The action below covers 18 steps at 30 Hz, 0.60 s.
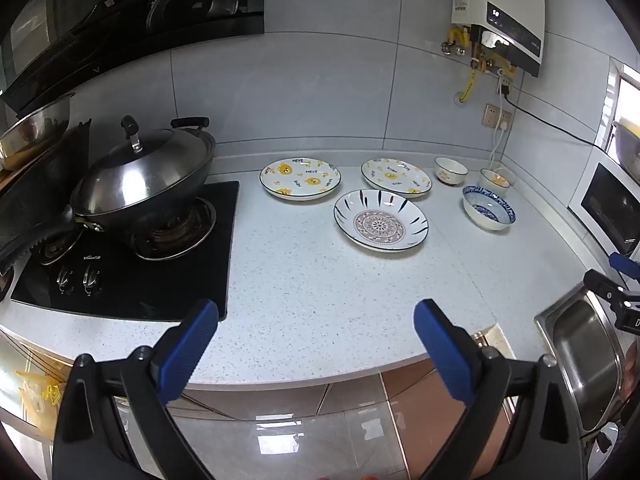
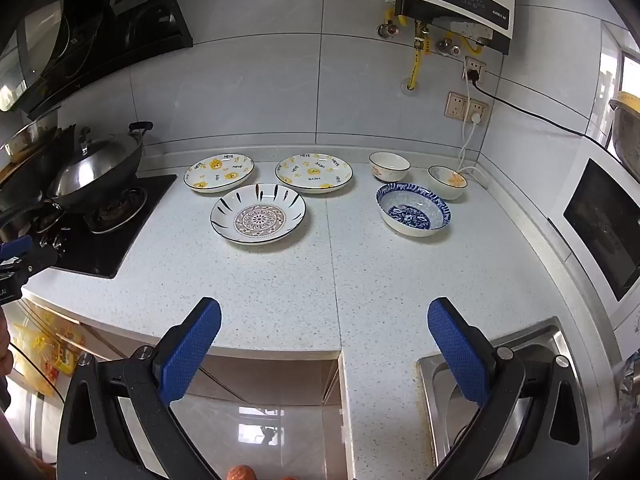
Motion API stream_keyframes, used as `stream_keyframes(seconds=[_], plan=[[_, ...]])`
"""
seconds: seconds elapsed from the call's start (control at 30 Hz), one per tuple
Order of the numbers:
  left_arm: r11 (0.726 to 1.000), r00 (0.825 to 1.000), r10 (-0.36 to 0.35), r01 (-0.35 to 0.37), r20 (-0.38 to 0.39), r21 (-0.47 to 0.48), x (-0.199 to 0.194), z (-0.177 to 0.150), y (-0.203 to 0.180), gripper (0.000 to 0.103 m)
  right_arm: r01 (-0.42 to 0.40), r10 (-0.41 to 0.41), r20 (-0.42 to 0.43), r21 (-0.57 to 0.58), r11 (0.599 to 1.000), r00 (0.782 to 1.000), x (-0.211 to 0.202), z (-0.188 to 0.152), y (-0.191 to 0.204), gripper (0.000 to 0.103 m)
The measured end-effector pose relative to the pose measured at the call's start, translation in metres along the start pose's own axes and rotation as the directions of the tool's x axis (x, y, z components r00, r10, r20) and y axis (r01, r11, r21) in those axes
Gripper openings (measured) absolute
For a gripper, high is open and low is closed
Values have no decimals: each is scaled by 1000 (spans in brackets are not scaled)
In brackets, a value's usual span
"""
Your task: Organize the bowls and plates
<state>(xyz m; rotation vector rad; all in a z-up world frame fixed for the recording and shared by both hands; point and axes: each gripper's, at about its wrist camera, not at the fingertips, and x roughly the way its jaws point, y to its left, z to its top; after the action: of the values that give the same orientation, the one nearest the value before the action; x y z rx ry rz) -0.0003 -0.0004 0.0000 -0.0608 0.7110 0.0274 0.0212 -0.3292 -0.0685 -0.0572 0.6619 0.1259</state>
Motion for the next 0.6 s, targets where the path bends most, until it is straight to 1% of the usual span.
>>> stream_keyframes(seconds=[0.2, 0.3, 0.6], plan=[[1000, 1000, 2, -2, -4, 1, -2, -2, -1, 100, -1, 1, -9, 4, 1000, 1000, 1, 1, -1, 102], [1000, 1000, 2, -2, -7, 3, 2, -3, -10, 100, 1, -1, -7, 9, 1000, 1000, 2, 4, -10, 102], [1000, 1000, 2, -2, -17, 0, 5, -2, -13, 100, -8, 8, -4, 17, 1000, 1000, 3, -2, -16, 102]])
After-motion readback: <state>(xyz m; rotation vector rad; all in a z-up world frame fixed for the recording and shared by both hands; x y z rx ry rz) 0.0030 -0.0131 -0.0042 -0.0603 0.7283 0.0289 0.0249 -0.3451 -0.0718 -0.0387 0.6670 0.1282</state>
